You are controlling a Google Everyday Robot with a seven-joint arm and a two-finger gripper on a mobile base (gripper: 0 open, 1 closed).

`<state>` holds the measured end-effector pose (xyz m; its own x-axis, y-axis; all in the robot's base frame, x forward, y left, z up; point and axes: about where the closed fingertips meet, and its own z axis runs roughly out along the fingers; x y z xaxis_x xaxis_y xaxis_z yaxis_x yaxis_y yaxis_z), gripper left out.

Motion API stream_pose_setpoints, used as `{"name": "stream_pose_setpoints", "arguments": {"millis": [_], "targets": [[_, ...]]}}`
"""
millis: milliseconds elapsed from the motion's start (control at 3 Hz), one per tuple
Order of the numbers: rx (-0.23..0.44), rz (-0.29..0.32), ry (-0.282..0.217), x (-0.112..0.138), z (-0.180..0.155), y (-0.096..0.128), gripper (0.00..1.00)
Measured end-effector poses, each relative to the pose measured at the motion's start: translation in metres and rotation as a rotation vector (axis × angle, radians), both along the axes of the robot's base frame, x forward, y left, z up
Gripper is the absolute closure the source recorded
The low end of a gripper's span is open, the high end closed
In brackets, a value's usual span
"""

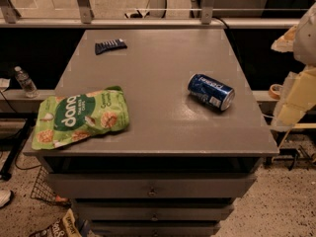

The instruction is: Place pepsi can upright

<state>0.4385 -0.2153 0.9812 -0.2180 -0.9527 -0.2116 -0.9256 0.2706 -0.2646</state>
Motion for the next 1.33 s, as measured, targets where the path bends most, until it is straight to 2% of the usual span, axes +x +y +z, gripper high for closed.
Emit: {"name": "stream_pose_setpoints", "arguments": {"millis": [333,667,1000,1333], "targets": [[0.0,0.0,0.0,0.0,0.0,0.0,0.0],[-0.029,-0.032,0.013,0.012,-0.001,0.007,0.0],[-0.11,-0.096,0.067,0.04,-0.011,0.023,0.0],[-0.157,-0.16,0.111,0.07,-0.025,0.038,0.0]]}}
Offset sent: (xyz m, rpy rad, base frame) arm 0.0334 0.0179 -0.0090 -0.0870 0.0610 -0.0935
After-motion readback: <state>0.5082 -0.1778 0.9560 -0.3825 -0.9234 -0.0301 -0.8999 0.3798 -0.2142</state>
